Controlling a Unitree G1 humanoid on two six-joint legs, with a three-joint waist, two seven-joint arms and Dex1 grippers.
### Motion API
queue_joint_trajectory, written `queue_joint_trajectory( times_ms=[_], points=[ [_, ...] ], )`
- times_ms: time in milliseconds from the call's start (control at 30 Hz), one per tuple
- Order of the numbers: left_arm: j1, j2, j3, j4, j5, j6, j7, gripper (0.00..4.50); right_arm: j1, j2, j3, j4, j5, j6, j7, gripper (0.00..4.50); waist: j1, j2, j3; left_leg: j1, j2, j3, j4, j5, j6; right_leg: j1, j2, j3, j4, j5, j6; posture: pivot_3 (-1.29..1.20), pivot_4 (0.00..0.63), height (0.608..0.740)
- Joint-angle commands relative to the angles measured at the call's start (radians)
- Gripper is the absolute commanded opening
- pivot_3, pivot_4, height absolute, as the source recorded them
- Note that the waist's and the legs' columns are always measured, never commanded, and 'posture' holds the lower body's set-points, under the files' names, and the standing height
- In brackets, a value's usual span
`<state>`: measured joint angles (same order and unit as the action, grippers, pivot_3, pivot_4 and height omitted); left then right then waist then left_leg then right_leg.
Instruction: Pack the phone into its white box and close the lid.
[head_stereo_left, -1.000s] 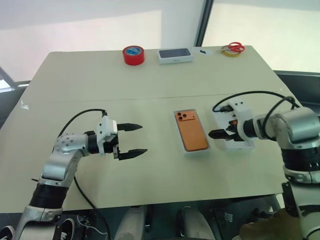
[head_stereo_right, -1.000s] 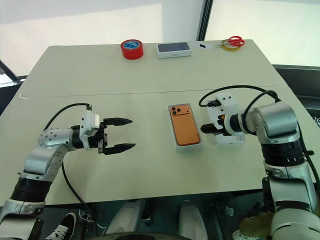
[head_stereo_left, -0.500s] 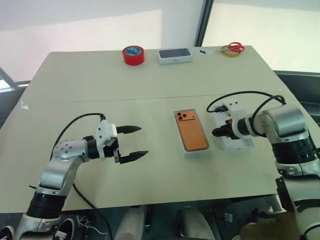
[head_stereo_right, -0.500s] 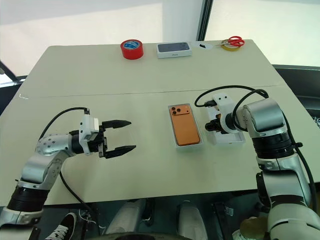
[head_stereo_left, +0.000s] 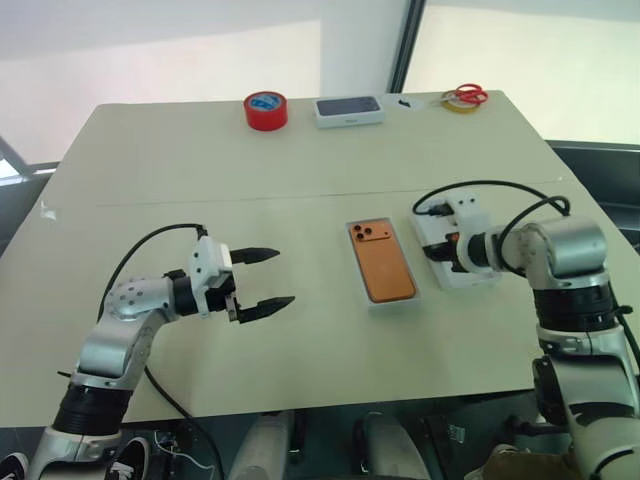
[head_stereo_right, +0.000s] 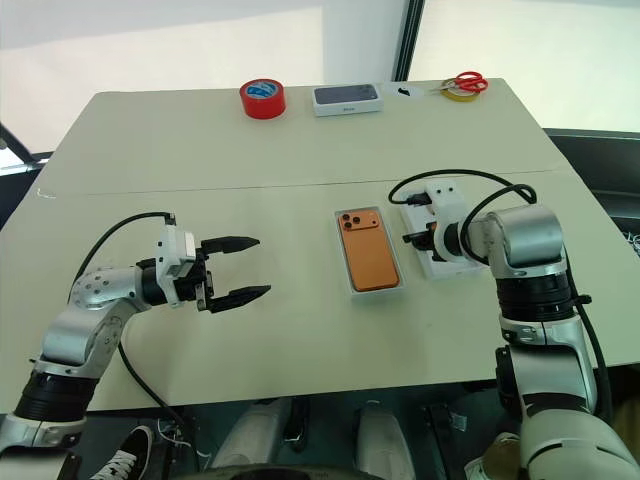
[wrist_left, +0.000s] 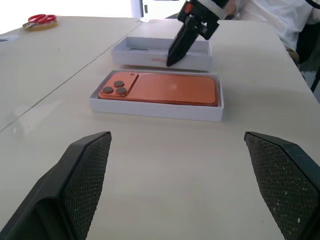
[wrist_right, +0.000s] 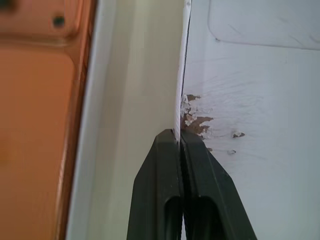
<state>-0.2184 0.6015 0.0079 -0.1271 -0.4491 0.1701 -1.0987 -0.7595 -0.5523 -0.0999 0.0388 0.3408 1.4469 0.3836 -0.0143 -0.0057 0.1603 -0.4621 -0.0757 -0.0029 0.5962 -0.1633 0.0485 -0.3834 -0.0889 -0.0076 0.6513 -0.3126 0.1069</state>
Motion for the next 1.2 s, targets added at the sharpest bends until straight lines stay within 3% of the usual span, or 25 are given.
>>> queue_joint_trajectory(
  times_ms=[33,233,467,600,767,1000,1200],
  points=[
    [-0.024,-0.020,0.012,0.003,-0.014,0.005,0.023,3.12,-0.056,0.088,-0.150,-0.038,0.075,-0.121,0.013,0.00,0.000,0.000,0.000,0.000,0.000,0.000,0.000,0.000,0.000,0.000,0.000,0.000,0.000,0.000,0.000,0.00,0.150,0.738],
    [-0.053,-0.065,0.020,0.015,-0.029,0.049,0.076,0.04,-0.036,0.303,-0.333,-0.178,0.273,-0.105,0.020,0.00,0.002,0.000,0.000,0.000,0.000,0.000,-0.001,0.001,-0.001,-0.001,0.001,0.000,0.003,0.000,0.000,0.00,0.150,0.738],
    [-0.070,-0.096,0.005,0.019,-0.001,0.054,0.126,0.04,0.067,0.488,-0.450,-0.301,0.613,0.154,0.018,0.00,0.003,0.000,0.000,0.000,0.000,0.000,-0.001,0.001,-0.002,-0.002,0.001,0.000,0.005,0.000,0.000,0.00,0.150,0.738],
    [-0.078,-0.118,-0.012,0.014,0.013,0.055,0.145,0.04,0.201,0.414,-0.357,-0.254,0.818,0.168,-0.038,0.00,0.001,0.000,0.000,0.000,0.000,0.000,-0.001,0.001,-0.002,-0.002,0.000,0.000,0.005,0.000,0.000,0.00,0.150,0.738],
    [-0.076,-0.153,-0.056,0.008,0.028,0.051,0.156,0.04,0.234,0.322,-0.284,-0.128,1.034,0.168,-0.153,0.00,-0.003,0.000,0.000,0.000,0.000,0.000,-0.001,0.001,-0.002,-0.003,0.000,0.001,0.005,0.000,0.000,0.00,0.150,0.738],
    [-0.075,-0.247,-0.170,0.051,0.110,0.023,0.196,0.04,0.136,0.330,-0.268,0.015,1.044,0.164,-0.277,0.00,0.001,0.000,0.000,0.000,0.000,0.000,-0.001,0.003,0.001,-0.002,0.000,0.001,0.005,0.000,0.000,0.00,0.150,0.738],
    [-0.089,-0.304,-0.206,0.115,0.161,0.004,0.238,0.04,0.144,0.306,-0.226,0.012,0.983,0.145,-0.265,0.00,0.004,0.000,0.000,0.000,0.000,0.000,0.000,0.003,0.001,-0.002,0.000,0.001,0.004,0.000,0.000,0.00,0.150,0.738]
  ],
)
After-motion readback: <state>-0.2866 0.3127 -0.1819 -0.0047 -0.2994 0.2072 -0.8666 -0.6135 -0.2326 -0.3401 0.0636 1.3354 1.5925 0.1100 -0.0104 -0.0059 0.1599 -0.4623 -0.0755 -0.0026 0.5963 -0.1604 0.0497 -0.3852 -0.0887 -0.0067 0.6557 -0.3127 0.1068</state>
